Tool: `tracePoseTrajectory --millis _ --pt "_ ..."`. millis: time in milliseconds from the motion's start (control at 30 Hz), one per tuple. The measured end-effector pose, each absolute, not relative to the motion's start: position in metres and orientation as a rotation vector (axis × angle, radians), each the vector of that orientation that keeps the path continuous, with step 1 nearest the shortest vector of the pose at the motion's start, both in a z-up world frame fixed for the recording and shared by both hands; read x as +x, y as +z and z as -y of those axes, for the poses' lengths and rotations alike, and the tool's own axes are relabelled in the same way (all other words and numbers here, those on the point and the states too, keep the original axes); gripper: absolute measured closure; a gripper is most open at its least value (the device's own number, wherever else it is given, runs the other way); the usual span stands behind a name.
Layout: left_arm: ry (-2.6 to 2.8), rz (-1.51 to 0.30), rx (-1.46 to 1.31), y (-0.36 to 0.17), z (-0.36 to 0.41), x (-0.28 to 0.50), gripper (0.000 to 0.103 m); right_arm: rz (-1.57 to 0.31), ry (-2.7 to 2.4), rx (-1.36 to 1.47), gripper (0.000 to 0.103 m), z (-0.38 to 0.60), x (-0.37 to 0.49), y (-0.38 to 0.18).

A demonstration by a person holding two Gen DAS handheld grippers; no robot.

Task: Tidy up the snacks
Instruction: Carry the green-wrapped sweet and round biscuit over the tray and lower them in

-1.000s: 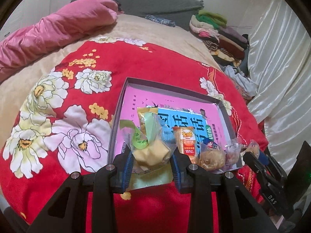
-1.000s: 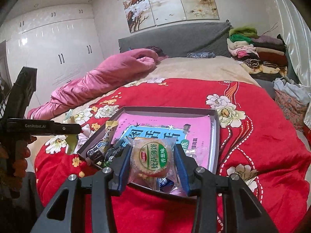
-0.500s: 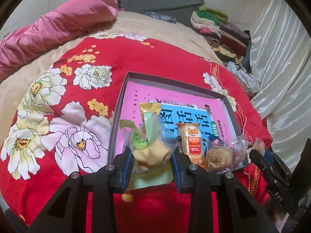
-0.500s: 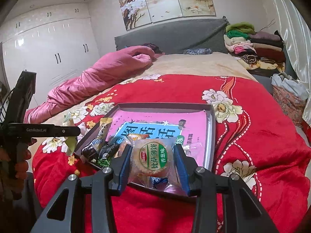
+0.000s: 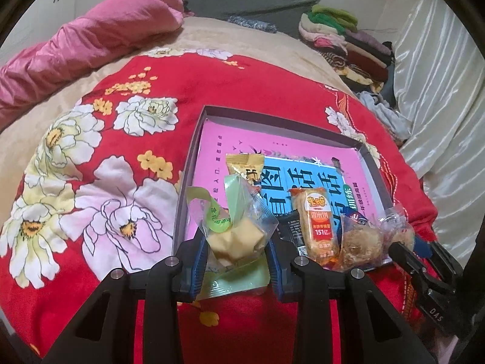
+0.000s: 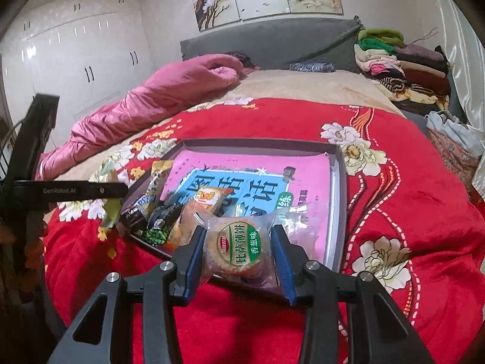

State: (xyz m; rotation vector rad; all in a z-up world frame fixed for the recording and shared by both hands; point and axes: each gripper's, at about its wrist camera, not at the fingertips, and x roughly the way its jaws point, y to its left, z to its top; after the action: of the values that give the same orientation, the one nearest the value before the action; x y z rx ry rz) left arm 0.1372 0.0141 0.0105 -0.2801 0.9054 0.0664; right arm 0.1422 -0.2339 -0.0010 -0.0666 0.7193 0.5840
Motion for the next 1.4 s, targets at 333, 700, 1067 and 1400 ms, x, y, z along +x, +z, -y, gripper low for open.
tracePoseTrajectory --millis 333,700,1067,1400 --pt "0.067 -0.911 -0.248 0.007 -0.010 0.147 0.067 -0.744 0.558 -0.053 0.059 0.235 0.151 -0.008" --pt "0.075 -0.940 -0.224 0.000 -0.007 0.158 0.067 -0.731 0.503 -0.038 0.059 0.239 0.160 -0.009" --pt "0.073 -0.964 -0.204 -0.004 -0.001 0.163 0.067 -0.744 0.440 -0.041 0.058 0.245 0.167 -0.012" --pt "0.069 -0.979 -0.192 -0.006 0.002 0.166 0.067 -0.738 0.487 -0.040 0.058 0.237 0.166 -0.011"
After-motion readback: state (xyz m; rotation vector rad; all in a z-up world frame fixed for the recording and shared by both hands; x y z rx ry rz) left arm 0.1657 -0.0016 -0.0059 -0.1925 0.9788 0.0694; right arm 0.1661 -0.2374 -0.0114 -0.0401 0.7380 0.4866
